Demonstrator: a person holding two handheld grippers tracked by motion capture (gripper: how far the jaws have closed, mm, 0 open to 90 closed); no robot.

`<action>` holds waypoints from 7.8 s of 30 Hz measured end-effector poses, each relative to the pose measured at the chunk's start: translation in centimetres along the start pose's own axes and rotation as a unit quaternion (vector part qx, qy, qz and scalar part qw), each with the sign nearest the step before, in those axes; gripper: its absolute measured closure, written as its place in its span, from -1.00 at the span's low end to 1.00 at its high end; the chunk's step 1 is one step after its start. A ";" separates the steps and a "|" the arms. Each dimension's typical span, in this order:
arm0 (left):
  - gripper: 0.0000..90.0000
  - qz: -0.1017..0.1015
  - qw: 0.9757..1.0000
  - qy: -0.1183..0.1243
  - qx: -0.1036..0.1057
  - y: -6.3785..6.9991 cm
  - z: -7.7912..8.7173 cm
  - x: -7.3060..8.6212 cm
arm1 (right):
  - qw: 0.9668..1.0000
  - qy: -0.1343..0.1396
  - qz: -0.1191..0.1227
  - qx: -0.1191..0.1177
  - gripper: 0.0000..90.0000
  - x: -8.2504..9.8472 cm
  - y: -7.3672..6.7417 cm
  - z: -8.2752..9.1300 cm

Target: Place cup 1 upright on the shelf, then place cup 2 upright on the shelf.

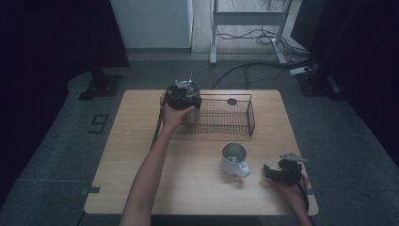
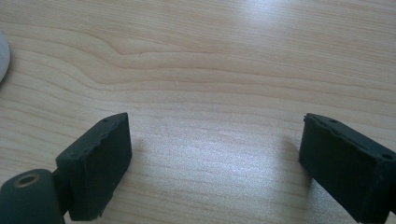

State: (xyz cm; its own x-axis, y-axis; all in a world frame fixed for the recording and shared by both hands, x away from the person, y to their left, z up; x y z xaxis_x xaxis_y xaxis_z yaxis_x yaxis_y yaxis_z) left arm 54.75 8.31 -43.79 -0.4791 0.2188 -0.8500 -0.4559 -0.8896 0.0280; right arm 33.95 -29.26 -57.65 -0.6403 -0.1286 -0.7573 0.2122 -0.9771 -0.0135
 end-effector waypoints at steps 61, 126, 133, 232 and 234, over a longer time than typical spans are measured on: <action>-1.00 -0.002 1.000 -0.008 -0.007 0.2 -1.0 3.4 | 1.000 0.000 -0.001 0.002 -0.79 0.0 0.0 0.0; -0.89 -0.003 0.996 0.042 0.082 0.9 16.7 13.4 | 1.000 0.000 -0.003 0.003 -0.77 0.0 0.0 0.0; -0.88 -0.003 0.997 0.023 0.070 1.0 17.1 16.0 | 1.000 0.000 -0.004 0.004 -0.77 0.0 0.0 0.0; -0.83 0.009 0.996 -0.029 0.081 1.4 16.8 21.0 | 0.988 0.084 0.040 -0.126 -0.90 -5.8 -12.4 5.2; -0.83 0.010 0.996 -0.029 0.080 1.3 16.9 21.1 | 0.988 0.079 0.043 -0.126 -0.92 -5.9 -12.7 4.7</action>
State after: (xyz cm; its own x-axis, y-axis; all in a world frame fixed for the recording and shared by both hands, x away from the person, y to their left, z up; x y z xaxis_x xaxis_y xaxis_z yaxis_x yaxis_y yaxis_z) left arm 31.43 18.55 -52.81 -0.5300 0.2287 -0.8166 -0.5575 -0.8196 0.1323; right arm 31.56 -16.85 -49.92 -0.4934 -0.1614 -0.8547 0.4507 -0.8879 -0.0925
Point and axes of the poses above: each handheld gripper's, and its own axes: z roughly backward along the jaws, x roughly out of its underside, y roughly to its right, the point moved 3 cm from there along -z, roughly forward along the jaws, and after that the axes turned 2 degrees about y, right-handed, at the moved point
